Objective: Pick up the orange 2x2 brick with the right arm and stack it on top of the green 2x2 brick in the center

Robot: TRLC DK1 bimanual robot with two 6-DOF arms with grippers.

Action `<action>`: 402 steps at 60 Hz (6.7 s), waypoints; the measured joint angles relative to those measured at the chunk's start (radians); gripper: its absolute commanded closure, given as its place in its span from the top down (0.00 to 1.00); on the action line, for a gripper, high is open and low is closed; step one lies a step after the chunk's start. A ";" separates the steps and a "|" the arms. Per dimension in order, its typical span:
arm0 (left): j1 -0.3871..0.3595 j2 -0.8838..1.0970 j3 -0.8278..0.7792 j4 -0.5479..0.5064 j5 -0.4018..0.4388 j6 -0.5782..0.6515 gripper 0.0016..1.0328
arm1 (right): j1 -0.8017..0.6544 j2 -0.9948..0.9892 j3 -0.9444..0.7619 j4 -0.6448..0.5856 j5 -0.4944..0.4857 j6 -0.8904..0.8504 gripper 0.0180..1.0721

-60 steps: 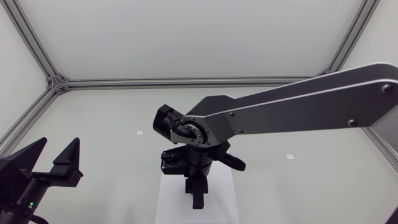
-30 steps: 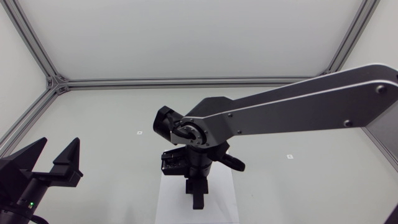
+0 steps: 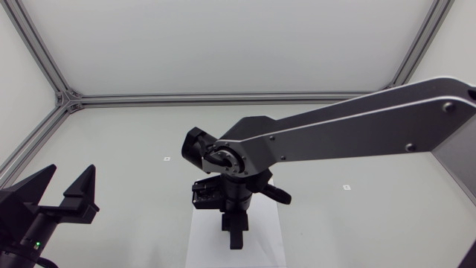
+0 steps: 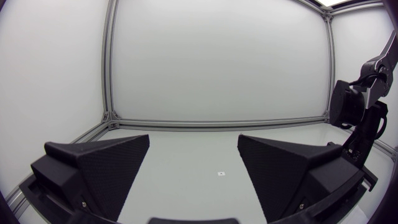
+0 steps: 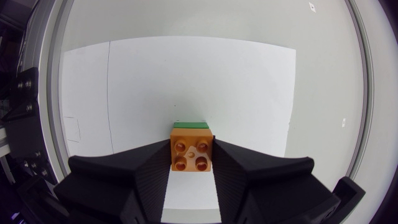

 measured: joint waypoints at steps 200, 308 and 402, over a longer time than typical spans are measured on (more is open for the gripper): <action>0.000 0.000 0.000 0.000 0.000 0.000 0.96 | -0.023 0.022 0.012 -0.018 -0.035 -0.004 0.43; 0.000 0.000 0.000 0.000 0.000 0.000 0.96 | -0.022 0.067 0.011 0.010 -0.034 0.008 0.55; 0.000 0.000 0.000 0.000 0.000 0.000 0.96 | -0.266 -0.849 -0.319 -0.016 -0.033 0.227 0.95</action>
